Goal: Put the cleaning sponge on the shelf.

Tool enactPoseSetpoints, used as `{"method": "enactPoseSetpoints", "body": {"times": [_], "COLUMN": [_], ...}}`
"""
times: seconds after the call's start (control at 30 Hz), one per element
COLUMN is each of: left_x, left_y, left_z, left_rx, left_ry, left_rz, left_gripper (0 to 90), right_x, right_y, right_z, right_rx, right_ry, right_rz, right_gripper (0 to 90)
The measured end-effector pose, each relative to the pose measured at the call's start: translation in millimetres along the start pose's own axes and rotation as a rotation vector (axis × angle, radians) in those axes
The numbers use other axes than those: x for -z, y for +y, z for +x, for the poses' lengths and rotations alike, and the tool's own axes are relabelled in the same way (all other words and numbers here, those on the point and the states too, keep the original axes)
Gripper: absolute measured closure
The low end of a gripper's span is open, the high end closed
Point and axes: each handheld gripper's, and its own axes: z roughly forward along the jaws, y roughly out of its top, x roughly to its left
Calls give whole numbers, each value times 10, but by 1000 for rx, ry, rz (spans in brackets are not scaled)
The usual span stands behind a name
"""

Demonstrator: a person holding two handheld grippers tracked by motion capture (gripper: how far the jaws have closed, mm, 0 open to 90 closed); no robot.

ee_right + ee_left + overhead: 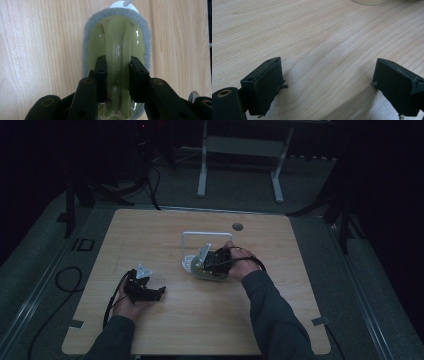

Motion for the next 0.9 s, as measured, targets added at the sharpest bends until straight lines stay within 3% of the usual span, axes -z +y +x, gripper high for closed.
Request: {"method": "enactPoseSetpoints", "body": {"times": [0.9], "left_x": [0], "left_y": [0], "left_z": [0], "left_rx": [0], "left_ry": [0], "left_rz": [0], "left_gripper": [95], "right_x": [-48], "right_y": [125], "right_z": [-50], "right_rx": [62], "right_ry": [-37], "right_rz": [13], "right_gripper": [717]}}
